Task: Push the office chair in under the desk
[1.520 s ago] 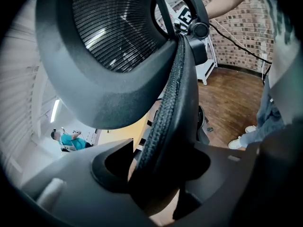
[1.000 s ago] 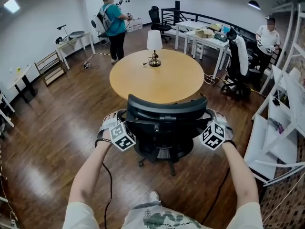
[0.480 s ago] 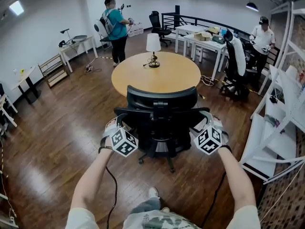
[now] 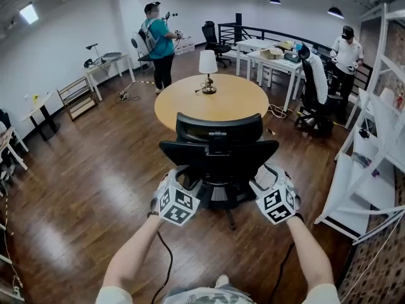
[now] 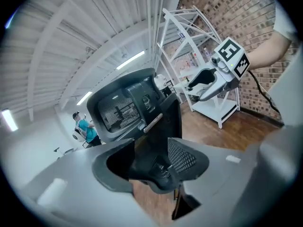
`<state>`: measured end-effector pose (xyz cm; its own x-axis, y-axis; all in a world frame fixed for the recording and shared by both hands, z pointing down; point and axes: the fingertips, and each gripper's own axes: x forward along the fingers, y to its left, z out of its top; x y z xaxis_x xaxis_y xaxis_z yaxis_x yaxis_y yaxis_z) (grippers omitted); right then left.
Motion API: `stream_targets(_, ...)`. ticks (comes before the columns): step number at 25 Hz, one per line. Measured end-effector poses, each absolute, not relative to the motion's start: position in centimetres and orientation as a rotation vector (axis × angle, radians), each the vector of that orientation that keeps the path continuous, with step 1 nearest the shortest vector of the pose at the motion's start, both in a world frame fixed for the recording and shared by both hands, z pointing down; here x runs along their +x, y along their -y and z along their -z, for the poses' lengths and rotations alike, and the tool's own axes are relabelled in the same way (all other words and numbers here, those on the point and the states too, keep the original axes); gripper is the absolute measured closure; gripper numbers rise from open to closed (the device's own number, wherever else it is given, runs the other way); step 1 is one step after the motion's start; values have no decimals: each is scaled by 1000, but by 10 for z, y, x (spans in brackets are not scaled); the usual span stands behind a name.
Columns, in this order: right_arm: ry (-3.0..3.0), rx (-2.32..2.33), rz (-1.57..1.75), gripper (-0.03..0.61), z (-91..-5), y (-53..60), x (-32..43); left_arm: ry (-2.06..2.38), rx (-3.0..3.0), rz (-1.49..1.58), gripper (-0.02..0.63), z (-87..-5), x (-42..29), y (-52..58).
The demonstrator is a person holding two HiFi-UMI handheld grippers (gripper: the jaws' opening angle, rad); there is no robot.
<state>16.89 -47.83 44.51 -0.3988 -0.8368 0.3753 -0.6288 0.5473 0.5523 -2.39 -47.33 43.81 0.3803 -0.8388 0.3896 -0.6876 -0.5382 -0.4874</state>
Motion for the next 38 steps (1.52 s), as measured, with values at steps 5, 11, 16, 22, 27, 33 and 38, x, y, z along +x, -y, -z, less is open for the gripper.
stream_targets(5,2218,1235,392,301,-436,439,141,-1294,-2414,876,374,-440,-26,440)
stream_targets(11,2225,1266,352,315,-441,391,112,-1277,-2448,837,382,-445,-47,396)
stream_targets(16,2260,1316,338,347,-433,344,88,-1260,-2559,677,403,-432,-48,353)
stream_targets(22,2354,1415,234,404,-427,275,67,-1230,-2669,476,455,-413,-44,289)
stream_targets(27,2429,1482,158,451,-429,223,53,-1207,-2733,378,475,-416,-40,238)
stream_targets(33,2504,1559,129,577,-417,168,41,-1247,-2876,148,559,-414,-31,182)
stream_targets(38,2574,1599,33,577,-426,128,36,-1318,-2953,-3,597,-418,-21,145)
